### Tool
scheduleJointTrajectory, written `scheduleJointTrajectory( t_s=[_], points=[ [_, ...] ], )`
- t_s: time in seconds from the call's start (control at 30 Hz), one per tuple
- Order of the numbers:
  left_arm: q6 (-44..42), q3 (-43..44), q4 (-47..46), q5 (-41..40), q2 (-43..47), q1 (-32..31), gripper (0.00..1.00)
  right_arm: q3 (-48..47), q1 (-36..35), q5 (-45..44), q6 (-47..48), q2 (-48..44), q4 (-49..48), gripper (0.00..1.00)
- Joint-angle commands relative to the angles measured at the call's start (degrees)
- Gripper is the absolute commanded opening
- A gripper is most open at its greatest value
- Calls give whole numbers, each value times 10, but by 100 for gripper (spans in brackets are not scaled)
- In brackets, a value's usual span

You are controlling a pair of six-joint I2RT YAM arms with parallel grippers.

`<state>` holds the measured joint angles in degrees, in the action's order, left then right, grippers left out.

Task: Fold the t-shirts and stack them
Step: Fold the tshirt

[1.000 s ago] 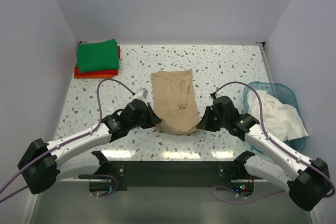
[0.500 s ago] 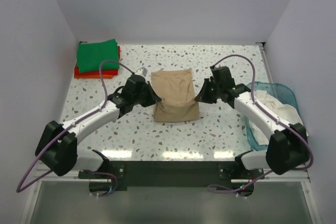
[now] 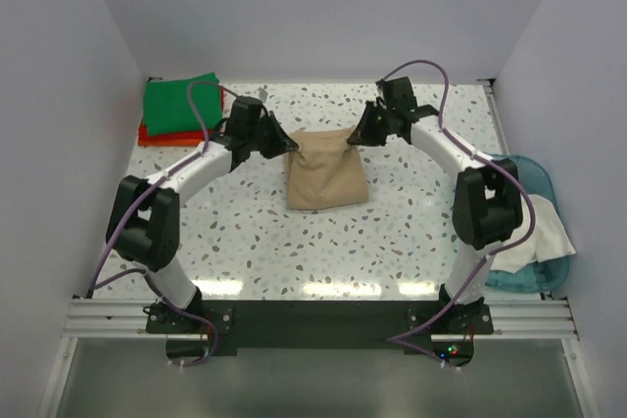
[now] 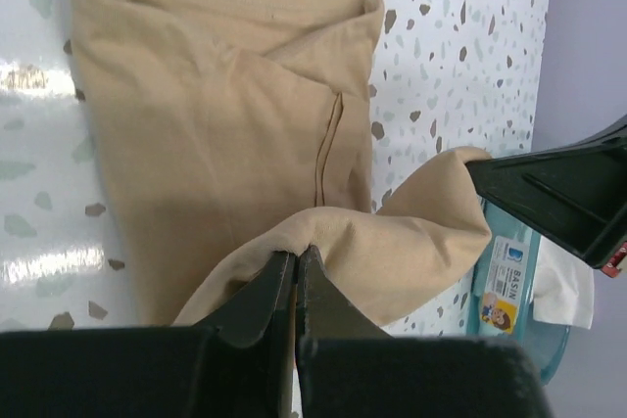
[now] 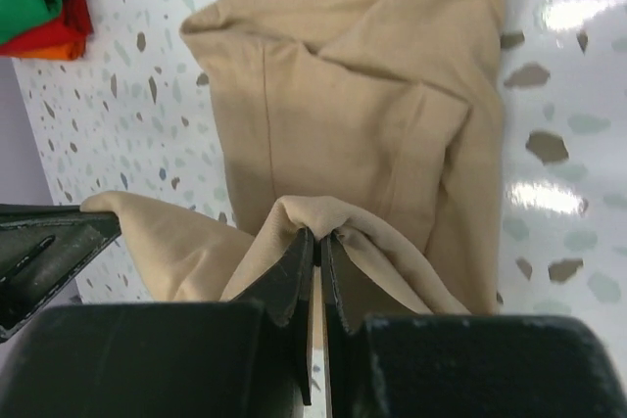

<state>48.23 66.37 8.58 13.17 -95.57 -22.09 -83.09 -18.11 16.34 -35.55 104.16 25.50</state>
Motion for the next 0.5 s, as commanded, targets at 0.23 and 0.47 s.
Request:
scheduleJointTrajectory(
  t_s=[0.23,0.47],
  points=[
    [-10,131,-67,84,-150,77,0,-231,34,67,-17,191,-12,0],
    [8,158,-147,129,-222,115,14,-318,58,97,-42,294,-46,24]
  ],
)
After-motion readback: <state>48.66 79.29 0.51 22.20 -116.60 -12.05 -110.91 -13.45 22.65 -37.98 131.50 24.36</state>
